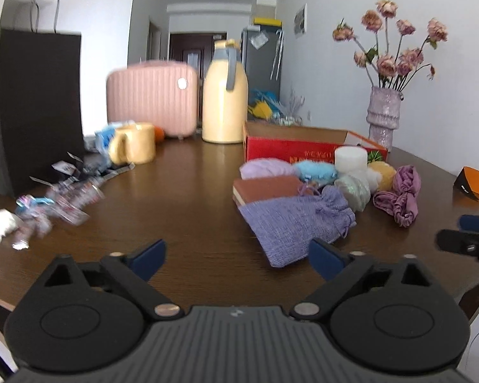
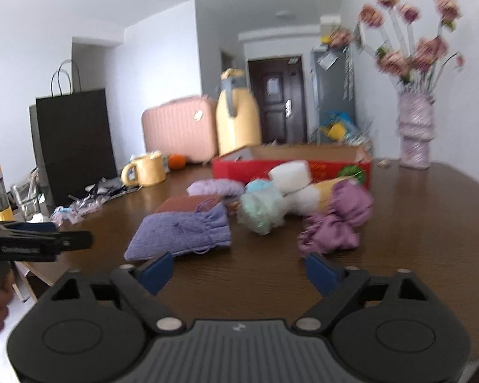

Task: Organize soft objects
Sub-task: 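Move the left tool back to the lavender drawstring pouch, then grasp the lavender pouch with the left tool and lift it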

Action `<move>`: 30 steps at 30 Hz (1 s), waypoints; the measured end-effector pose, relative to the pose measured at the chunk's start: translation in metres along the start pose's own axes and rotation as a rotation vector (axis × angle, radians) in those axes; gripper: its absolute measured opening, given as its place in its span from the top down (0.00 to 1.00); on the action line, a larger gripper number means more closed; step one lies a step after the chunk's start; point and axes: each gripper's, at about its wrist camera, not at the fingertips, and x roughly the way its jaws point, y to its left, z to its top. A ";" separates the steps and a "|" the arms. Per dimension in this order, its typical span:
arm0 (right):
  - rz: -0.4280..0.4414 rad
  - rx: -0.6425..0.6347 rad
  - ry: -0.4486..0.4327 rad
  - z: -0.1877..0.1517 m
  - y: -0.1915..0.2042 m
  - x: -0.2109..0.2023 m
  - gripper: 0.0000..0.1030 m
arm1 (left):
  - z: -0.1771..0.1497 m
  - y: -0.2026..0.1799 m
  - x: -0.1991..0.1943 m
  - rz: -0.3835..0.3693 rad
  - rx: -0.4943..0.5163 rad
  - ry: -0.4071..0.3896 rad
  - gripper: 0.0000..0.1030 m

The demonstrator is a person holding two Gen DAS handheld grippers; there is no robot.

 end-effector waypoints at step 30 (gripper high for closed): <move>0.125 0.197 0.157 0.024 -0.027 0.079 0.89 | 0.026 -0.008 0.094 -0.368 -0.206 0.285 0.94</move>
